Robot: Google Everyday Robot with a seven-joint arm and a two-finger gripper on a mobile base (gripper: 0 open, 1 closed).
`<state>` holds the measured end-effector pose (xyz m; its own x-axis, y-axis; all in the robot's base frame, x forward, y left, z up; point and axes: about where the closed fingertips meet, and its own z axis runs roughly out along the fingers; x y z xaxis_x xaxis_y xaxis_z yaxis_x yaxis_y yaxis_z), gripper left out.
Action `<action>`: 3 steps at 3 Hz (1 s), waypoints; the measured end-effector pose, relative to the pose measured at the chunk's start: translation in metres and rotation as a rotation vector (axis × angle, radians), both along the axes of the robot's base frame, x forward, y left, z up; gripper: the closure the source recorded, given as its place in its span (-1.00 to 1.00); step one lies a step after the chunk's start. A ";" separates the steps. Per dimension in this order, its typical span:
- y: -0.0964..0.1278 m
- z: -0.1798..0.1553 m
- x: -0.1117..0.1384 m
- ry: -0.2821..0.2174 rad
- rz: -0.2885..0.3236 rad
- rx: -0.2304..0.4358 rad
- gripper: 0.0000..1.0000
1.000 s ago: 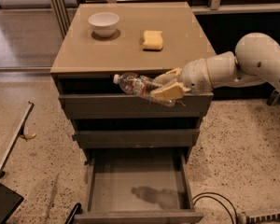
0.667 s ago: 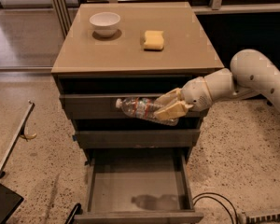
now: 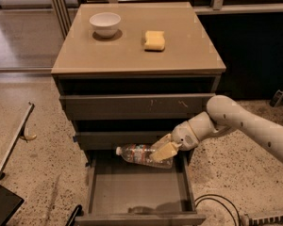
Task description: Place water bottle into bottom drawer
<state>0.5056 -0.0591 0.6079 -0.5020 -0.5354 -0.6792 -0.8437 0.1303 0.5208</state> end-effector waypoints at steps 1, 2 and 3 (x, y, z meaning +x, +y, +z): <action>0.000 0.000 0.000 0.000 0.000 0.000 1.00; 0.014 -0.004 0.006 -0.012 0.037 -0.053 1.00; 0.023 -0.045 0.013 0.018 0.073 -0.087 1.00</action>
Offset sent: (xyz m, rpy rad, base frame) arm 0.0172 0.0301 -0.0067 -0.1336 -0.0334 0.0835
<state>0.5187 -0.0358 0.5627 -0.4718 -0.6272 -0.6197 -0.8429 0.1145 0.5258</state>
